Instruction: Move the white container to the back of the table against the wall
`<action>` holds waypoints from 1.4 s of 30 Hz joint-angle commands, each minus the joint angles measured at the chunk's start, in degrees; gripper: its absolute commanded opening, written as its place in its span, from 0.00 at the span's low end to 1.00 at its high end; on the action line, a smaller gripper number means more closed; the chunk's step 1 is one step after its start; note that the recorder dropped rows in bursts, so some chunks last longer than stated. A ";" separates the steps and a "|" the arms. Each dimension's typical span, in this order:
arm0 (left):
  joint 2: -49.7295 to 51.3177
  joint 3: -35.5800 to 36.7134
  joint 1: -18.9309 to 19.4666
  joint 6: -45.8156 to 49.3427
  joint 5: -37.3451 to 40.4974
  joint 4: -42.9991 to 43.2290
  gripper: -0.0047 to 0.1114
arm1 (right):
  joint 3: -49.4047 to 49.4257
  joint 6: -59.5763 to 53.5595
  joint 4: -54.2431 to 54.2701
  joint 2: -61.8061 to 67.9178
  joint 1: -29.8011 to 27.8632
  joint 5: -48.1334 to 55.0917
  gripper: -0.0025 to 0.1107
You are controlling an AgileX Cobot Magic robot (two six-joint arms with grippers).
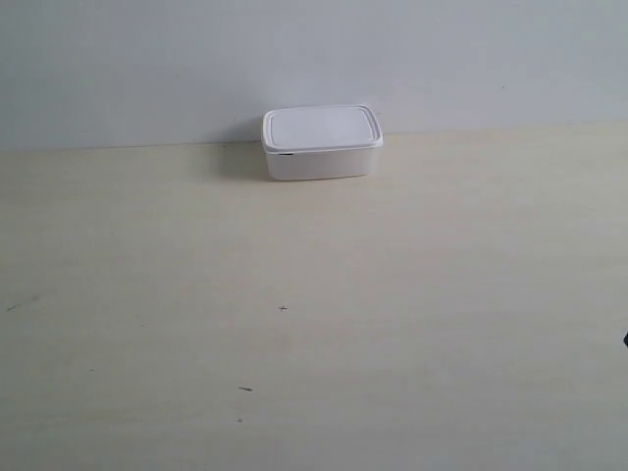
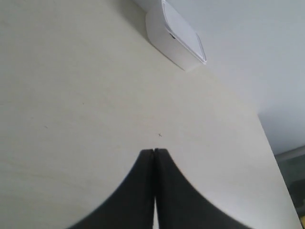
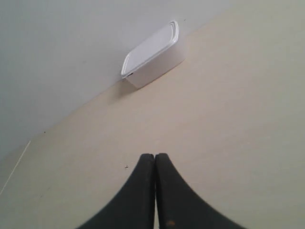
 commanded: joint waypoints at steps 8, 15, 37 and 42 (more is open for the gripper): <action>-0.33 0.14 -0.38 -0.40 2.07 0.43 0.04 | 1.86 0.21 -0.64 -0.28 -0.26 0.76 0.02; -0.33 0.14 -0.38 -0.40 2.07 0.43 0.04 | 1.86 0.21 -0.40 -0.28 -0.26 0.59 0.02; -18.31 0.14 10.96 -0.40 4.13 0.43 0.04 | 1.86 0.21 -0.13 -0.52 -0.26 0.59 0.02; -24.84 0.14 24.03 -0.40 4.00 0.43 0.04 | 1.86 0.21 -0.13 -7.72 -1.21 0.59 0.02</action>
